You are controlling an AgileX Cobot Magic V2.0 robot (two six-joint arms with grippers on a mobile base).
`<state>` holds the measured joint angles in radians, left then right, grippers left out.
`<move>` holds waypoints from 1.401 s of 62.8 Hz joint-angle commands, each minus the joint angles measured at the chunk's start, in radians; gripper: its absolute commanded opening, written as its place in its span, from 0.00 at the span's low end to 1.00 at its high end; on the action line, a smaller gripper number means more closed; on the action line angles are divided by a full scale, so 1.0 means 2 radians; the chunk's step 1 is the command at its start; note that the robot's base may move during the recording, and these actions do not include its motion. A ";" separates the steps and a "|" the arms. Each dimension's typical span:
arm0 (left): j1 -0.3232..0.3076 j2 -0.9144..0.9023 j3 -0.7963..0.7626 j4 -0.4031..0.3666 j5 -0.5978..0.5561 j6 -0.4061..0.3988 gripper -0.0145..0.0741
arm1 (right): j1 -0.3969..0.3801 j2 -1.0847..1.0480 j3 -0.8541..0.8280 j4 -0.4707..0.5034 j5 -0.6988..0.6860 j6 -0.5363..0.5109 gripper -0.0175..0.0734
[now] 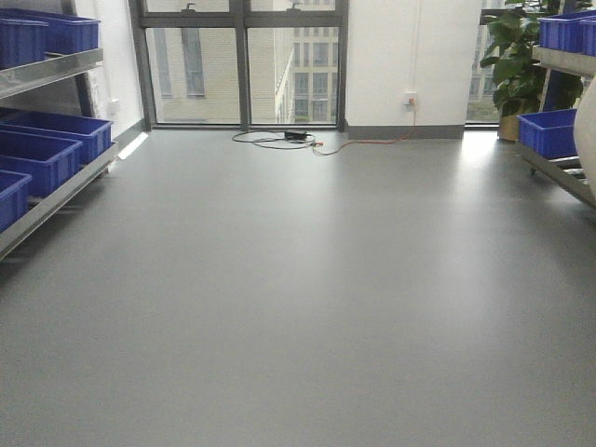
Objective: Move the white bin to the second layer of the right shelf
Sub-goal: 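Turn toward the roller shelf with blue crates, bin held in right gripper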
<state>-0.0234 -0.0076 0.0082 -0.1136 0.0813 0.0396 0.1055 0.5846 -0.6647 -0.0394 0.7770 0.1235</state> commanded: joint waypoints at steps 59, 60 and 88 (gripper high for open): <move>-0.003 -0.010 0.014 0.000 -0.044 -0.003 0.26 | -0.001 0.001 -0.016 -0.001 -0.044 0.001 0.25; -0.003 -0.010 0.014 0.000 -0.044 -0.003 0.26 | -0.001 0.001 -0.016 -0.001 -0.044 0.001 0.25; -0.003 -0.010 0.014 0.000 -0.044 -0.003 0.26 | -0.001 0.001 -0.016 -0.001 -0.044 0.001 0.25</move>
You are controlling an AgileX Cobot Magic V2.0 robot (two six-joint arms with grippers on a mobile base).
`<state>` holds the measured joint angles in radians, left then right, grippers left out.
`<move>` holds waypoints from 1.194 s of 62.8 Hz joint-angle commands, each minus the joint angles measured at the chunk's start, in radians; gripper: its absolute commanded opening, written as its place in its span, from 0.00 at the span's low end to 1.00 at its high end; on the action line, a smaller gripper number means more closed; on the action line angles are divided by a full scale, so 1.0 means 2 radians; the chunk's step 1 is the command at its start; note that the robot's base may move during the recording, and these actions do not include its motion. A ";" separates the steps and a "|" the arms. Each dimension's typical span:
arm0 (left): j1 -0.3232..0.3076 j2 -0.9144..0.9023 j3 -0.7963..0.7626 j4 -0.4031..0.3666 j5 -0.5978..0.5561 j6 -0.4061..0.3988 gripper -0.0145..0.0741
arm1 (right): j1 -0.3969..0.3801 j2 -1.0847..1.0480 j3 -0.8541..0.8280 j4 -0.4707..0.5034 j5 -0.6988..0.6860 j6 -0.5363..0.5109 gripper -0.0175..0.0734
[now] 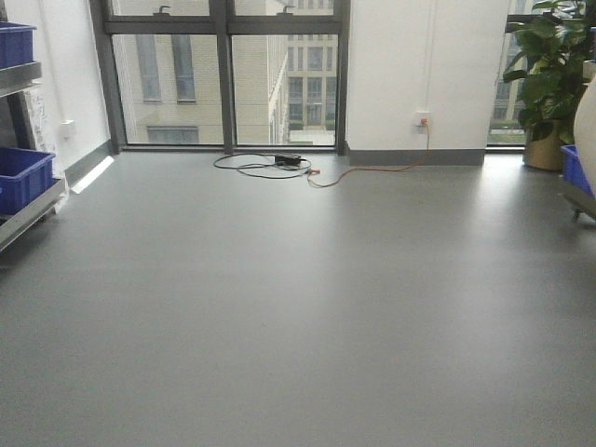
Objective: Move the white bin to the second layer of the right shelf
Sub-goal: 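Turn toward the roller shelf with blue crates, bin held in right gripper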
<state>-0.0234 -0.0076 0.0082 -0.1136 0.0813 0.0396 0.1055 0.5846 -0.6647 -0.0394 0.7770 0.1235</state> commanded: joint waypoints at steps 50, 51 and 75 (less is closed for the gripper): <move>-0.003 -0.010 0.014 0.000 -0.044 -0.003 0.26 | -0.001 0.001 -0.016 -0.001 -0.044 0.001 0.25; -0.003 -0.010 0.014 0.000 -0.044 -0.003 0.26 | -0.001 0.001 -0.016 -0.001 -0.044 0.001 0.25; -0.003 -0.010 0.014 0.000 -0.044 -0.003 0.26 | -0.001 0.001 -0.016 -0.001 -0.044 0.001 0.25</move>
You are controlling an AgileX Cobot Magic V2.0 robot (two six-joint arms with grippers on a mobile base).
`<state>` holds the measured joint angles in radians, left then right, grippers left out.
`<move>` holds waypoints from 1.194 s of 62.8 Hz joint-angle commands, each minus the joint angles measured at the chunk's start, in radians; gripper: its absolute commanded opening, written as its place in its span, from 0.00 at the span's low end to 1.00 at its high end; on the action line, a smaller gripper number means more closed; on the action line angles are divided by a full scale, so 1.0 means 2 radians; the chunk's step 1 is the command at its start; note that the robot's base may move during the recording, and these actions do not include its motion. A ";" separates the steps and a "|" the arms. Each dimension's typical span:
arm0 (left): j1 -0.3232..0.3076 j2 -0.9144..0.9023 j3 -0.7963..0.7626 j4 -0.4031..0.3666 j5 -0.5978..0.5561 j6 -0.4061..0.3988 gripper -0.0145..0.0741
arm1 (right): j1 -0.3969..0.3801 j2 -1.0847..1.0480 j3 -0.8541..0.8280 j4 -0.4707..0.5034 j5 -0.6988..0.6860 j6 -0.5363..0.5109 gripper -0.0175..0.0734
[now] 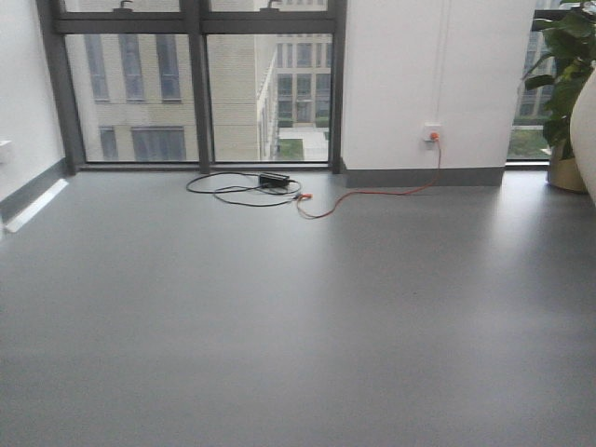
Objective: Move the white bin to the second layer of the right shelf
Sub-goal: 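Turn toward the roller shelf with blue crates, bin held in right gripper, then approach and align with the second layer of the roller shelf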
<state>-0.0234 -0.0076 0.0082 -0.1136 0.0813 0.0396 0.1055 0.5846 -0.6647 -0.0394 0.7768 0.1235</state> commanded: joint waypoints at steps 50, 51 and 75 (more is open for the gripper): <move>-0.003 -0.010 0.014 0.000 -0.044 -0.003 0.26 | -0.001 0.001 -0.016 -0.001 -0.044 0.001 0.25; -0.003 -0.010 0.014 0.000 -0.044 -0.003 0.26 | -0.001 0.001 -0.016 -0.001 -0.044 0.001 0.25; -0.003 -0.010 0.014 0.000 -0.044 -0.003 0.26 | -0.001 0.001 -0.016 -0.001 -0.044 0.001 0.25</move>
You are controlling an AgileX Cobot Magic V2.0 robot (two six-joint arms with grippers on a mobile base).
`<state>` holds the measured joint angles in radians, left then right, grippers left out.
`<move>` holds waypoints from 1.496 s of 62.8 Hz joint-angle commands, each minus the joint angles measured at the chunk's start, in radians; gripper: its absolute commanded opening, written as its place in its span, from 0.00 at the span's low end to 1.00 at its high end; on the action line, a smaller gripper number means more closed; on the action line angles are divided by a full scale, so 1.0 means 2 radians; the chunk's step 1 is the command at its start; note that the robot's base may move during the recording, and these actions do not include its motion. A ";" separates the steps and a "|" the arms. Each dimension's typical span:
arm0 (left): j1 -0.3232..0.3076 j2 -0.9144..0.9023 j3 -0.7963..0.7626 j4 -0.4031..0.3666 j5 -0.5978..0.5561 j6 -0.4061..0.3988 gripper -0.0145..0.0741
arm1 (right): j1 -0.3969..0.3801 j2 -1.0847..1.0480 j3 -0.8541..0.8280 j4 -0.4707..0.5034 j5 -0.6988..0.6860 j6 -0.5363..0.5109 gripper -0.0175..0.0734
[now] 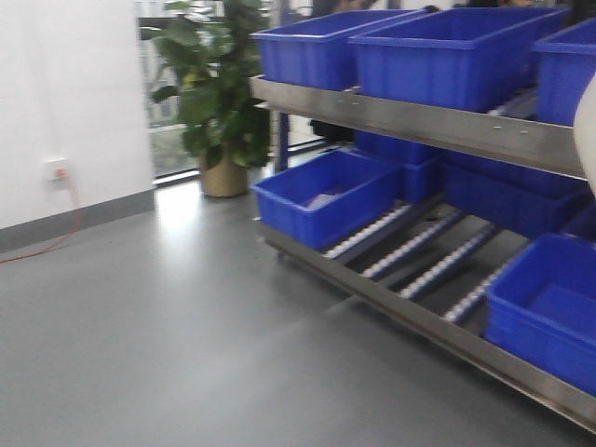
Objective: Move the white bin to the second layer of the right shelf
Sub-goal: 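Approach and align with the second layer of the roller shelf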
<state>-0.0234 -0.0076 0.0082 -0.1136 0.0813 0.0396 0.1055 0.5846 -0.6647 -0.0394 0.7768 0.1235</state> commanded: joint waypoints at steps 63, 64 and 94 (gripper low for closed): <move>-0.003 -0.010 0.014 0.000 -0.044 -0.003 0.26 | -0.001 0.001 -0.016 -0.001 -0.044 0.001 0.25; -0.003 -0.010 0.014 0.000 -0.044 -0.003 0.26 | -0.001 0.001 -0.016 -0.001 -0.044 0.001 0.25; -0.003 -0.010 0.014 0.000 -0.044 -0.003 0.26 | -0.001 0.001 -0.016 -0.001 -0.044 0.001 0.25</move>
<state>-0.0234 -0.0076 0.0082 -0.1136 0.0813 0.0396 0.1055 0.5846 -0.6647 -0.0394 0.7768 0.1235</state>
